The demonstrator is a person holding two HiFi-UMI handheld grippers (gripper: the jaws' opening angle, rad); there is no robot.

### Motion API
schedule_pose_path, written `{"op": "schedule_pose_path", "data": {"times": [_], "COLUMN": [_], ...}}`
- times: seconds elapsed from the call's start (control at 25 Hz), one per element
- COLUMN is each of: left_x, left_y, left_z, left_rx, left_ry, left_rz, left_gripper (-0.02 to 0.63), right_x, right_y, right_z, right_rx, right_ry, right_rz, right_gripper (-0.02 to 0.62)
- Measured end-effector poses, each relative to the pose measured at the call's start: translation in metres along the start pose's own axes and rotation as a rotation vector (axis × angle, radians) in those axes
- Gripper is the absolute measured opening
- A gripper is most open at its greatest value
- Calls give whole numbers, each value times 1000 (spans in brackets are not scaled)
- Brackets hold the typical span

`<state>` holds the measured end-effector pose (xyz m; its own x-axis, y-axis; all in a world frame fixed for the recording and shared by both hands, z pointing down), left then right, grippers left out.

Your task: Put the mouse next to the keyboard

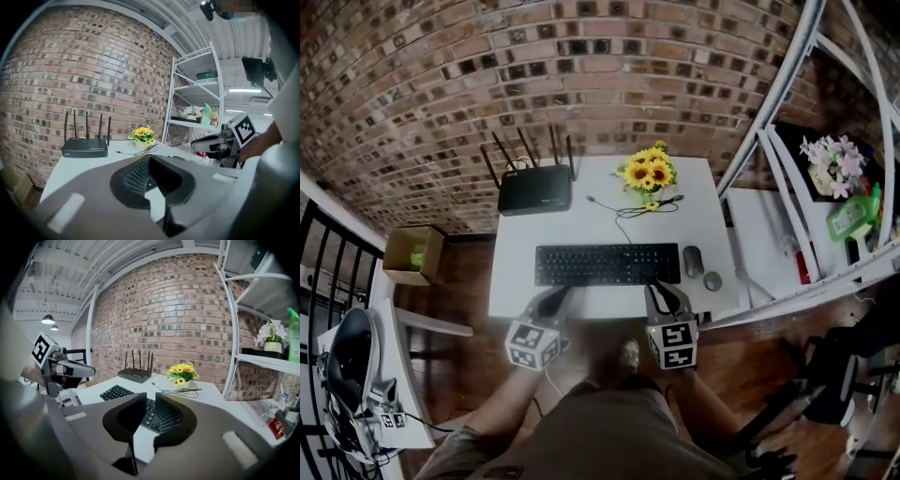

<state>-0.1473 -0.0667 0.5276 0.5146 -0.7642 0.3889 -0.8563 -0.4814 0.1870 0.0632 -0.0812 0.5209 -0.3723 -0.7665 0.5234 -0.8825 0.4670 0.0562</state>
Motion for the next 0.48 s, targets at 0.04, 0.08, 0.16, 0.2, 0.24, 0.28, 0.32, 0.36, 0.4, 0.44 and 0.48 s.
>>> {"op": "schedule_pose_path", "data": {"times": [0.04,0.08,0.16,0.2,0.24,0.28,0.32,0.36,0.4,0.44,0.48], "left_x": [-9,-16,-30,-36,-42,-48,-53,-58,-61,-64,-66], "left_y": [0,0,-2,-4,-5,-7,-8,-10,-12,-14,-16], "left_z": [-2,-4,-9,-11,-14,-16,-18,-20,-20,-21,-22], "left_rx": [0,0,2,4,4,1,-1,-3,-4,-6,-8], "left_ry": [-4,-6,-6,-5,-6,-6,-8,-10,-12,-14,-16], "left_rz": [-3,-6,-14,-17,-20,-20,-19,-17,-14,-11,-8], "left_gripper": [-8,-8,-8,-7,-8,-8,-8,-8,-8,-8,-8], "right_x": [-6,-12,-24,-29,-35,-40,-44,-48,-52,-55,-58], "right_y": [9,17,32,38,44,50,55,59,62,64,65], "right_z": [0,0,0,-1,-2,-4,-5,-6,-7,-7,-7], "right_rx": [1,2,5,6,7,7,6,5,4,5,6], "right_ry": [-4,-7,-13,-15,-17,-18,-21,-25,-28,-31,-33], "right_rz": [2,5,9,10,12,15,21,27,33,39,45], "right_gripper": [66,53,36,30,27,22,17,15,15,15,15]}}
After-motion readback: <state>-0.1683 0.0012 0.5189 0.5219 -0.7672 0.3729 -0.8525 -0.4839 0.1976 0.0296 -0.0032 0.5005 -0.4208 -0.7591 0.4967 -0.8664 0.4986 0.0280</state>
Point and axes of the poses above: the fingertips, and each gripper's own axes: x forward along the fingers, y to its left, z out of its top, the point moved 3 cm from there along -x, backward along the fingers, and after that the axes turned 7 degrees about y, right-handed, at the moved point
